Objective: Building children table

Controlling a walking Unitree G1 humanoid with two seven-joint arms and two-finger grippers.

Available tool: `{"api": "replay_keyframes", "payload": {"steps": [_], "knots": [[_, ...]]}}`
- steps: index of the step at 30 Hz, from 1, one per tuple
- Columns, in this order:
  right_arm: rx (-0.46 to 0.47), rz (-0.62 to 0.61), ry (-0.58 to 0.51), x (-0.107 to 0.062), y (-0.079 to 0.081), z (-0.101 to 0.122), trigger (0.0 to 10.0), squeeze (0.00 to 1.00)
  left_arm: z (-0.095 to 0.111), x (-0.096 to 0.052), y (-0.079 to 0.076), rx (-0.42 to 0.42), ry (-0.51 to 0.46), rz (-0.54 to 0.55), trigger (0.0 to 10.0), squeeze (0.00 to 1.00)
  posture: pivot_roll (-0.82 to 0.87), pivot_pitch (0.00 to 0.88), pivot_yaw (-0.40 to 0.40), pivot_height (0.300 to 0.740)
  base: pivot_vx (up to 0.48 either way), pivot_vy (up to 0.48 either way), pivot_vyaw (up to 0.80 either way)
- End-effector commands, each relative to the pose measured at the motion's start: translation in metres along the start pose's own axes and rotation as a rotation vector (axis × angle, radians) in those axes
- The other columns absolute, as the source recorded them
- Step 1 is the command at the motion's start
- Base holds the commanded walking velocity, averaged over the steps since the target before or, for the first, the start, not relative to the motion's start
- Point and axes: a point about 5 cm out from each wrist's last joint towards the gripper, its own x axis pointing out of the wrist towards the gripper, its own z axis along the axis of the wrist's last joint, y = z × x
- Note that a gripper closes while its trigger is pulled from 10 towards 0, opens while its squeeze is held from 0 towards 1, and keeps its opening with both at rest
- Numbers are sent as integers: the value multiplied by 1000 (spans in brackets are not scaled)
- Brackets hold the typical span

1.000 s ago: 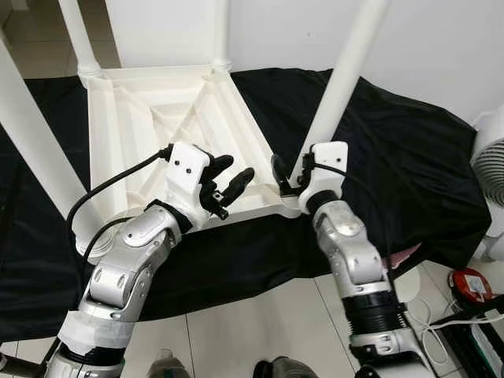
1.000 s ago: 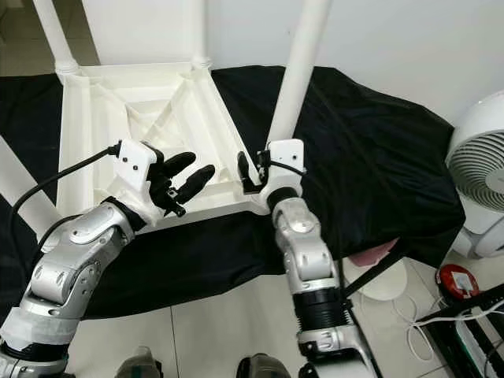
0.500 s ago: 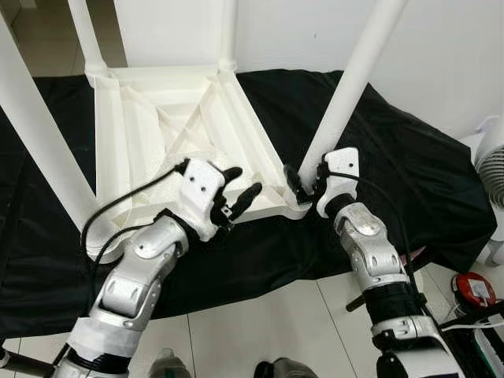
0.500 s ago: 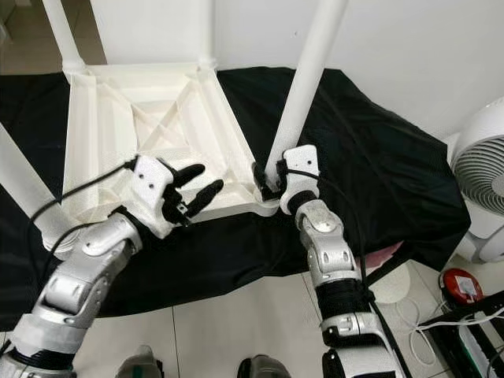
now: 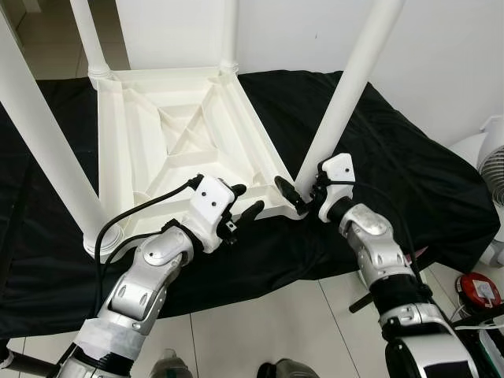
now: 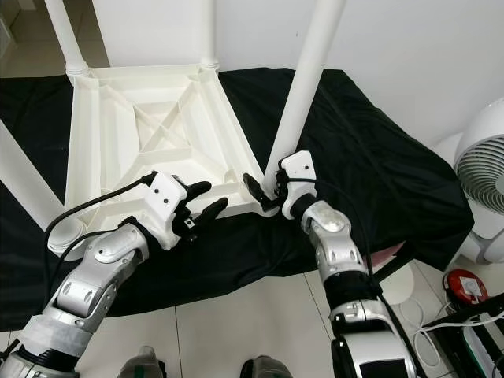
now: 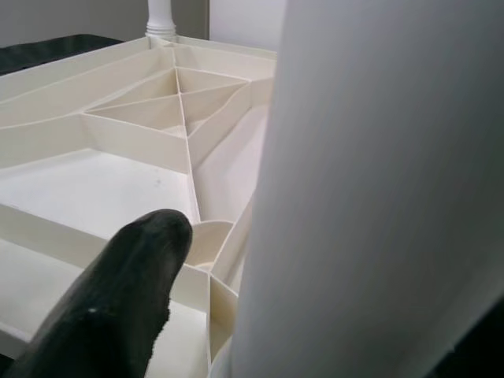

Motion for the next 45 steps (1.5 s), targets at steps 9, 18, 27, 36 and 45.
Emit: {"api": "replay_keyframes", "payload": {"steps": [9,18,27,36,45], "knots": [[77,40,82,-2,-5,-14,0,0,-6,8,0,50,26,14,10000,0,109,0,-55,740,0,0,0],[106,-53,124,0,7,-28,0,0,-10,12,6,35,39,97,10000,0,96,0,-60,740,0,0,0],[192,-341,94,11,35,-21,0,0,-5,14,9,32,6,103,10000,0,82,0,-61,740,0,0,0],[288,-560,65,16,47,-14,0,0,-5,12,9,-3,-16,98,10000,0,84,0,-59,740,0,0,0],[265,-493,23,21,60,-3,4039,0,-2,13,9,-17,-37,110,10000,0,84,0,-60,740,0,0,0]]}}
